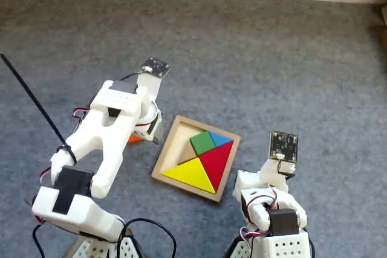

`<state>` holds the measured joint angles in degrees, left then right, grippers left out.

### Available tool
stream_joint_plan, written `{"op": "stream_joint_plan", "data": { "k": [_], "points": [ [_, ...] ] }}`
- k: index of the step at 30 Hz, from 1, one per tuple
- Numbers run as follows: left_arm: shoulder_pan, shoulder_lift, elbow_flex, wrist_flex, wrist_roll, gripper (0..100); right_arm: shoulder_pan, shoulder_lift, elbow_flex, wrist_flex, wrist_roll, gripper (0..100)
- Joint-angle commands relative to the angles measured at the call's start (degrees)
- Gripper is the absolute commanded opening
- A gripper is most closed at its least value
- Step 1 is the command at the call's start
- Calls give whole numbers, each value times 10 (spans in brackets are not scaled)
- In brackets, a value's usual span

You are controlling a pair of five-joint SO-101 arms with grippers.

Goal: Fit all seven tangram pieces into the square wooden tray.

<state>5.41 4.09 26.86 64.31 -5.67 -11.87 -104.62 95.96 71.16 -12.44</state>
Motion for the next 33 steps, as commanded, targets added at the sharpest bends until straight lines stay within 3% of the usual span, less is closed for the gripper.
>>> {"op": "stream_joint_plan", "data": {
  "k": [1, 14, 24, 27, 33],
  "points": [
    [-10, 46, -41, -9, -4, 214, -6, -12, 87, 5, -5, 6],
    [-43, 163, -162, 55, 33, 204, -6, -12, 87, 5, -5, 6],
    [-42, 160, -164, 55, 36, 54, -6, -12, 87, 5, -5, 6],
    [-37, 133, -158, 55, 36, 2, -6, -12, 87, 5, -5, 6],
    [8, 14, -89, 55, 37, 5, -6, -12, 87, 5, -5, 6]
  ]
}}
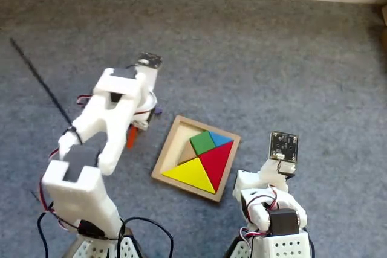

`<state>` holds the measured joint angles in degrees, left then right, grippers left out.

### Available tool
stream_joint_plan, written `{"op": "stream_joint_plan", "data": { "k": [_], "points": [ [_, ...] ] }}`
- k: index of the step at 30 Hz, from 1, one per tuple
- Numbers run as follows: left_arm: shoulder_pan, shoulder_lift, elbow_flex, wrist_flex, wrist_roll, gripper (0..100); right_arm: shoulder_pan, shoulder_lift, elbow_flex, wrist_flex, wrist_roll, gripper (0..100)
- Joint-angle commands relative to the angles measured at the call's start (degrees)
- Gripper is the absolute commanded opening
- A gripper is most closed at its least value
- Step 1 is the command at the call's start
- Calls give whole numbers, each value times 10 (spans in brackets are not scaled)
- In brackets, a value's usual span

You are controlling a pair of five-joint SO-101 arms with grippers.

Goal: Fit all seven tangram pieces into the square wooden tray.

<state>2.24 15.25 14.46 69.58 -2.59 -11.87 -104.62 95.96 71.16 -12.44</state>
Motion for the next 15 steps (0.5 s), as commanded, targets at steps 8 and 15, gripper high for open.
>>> {"op": "stream_joint_plan", "data": {
  "k": [8, 15],
  "points": [
    [157, -210, 117, -57, 89, 5, -6, -12, 87, 5, -5, 6],
    [216, -162, 117, -98, 104, 5, -6, -12, 87, 5, -5, 6]
  ]
}}
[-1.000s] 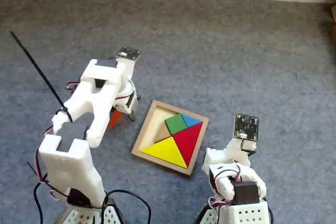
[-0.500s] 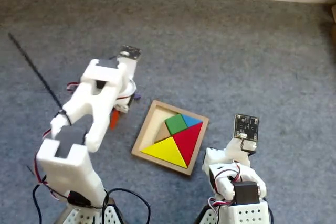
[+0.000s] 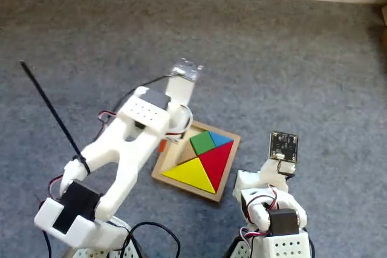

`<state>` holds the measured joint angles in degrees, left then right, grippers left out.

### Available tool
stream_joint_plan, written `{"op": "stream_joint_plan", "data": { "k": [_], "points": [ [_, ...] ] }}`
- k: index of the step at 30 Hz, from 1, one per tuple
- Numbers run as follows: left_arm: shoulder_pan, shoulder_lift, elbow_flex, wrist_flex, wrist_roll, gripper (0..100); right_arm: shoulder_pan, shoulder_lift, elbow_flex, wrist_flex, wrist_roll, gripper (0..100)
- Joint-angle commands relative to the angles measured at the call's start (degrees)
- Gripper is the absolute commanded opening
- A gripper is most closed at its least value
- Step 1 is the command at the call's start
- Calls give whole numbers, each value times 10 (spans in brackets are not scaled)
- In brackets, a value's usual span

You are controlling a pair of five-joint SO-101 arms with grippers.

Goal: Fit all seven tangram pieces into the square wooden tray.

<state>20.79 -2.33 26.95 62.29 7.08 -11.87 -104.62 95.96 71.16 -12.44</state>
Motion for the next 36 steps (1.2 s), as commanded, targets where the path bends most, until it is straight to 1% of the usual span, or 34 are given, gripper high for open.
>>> {"op": "stream_joint_plan", "data": {
  "k": [1, 7, 11, 13, 27, 30, 32, 36],
  "points": [
    [36, 24, -7, -30, 7, 5, -6, -12, 87, 5, -5, 6],
    [50, 56, -9, -47, 7, 19, -6, -12, 87, 5, -5, 6],
    [44, 56, -8, -43, 7, 133, -7, -12, 87, 5, -5, 6],
    [37, 56, -7, -43, 7, 171, -7, -12, 87, 5, -5, 6],
    [-26, 55, -9, -39, 3, 175, -7, -12, 87, 5, -5, 6],
    [-29, 55, -9, -38, 3, 175, -7, -12, 87, 5, -5, 6],
    [-25, 54, -13, -26, 3, 176, -7, -12, 87, 5, -5, 6],
    [-28, 33, -49, 21, 6, 179, -7, -12, 87, 5, -5, 6]
  ]
}}
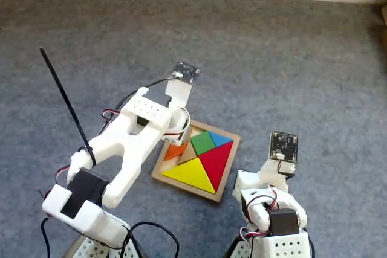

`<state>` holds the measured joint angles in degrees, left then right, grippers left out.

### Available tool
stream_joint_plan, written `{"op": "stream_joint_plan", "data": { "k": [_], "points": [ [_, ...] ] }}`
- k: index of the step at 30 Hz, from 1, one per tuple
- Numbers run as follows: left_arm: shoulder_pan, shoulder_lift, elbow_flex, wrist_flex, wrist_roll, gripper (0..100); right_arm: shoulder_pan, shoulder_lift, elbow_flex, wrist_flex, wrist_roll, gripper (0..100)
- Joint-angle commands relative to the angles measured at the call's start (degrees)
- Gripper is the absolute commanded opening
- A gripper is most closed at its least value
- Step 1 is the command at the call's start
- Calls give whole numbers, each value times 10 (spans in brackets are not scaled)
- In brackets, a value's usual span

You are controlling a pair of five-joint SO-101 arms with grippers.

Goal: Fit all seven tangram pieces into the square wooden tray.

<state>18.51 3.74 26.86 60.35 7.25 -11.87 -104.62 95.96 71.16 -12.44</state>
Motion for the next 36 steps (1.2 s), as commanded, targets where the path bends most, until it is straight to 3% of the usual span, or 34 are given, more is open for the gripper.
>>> {"op": "stream_joint_plan", "data": {
  "k": [1, 11, 21, 36],
  "points": [
    [-4, -36, -52, 47, 4, 179, -7, -12, 87, 5, -5, 6],
    [7, -43, -56, 33, 85, 179, -7, -12, 87, 5, -5, 6],
    [2, 4, -52, -33, 86, 179, -7, -12, 87, 5, -5, 6],
    [31, 26, 20, 3, 82, 174, -7, -12, 87, 5, -5, 6]
  ]
}}
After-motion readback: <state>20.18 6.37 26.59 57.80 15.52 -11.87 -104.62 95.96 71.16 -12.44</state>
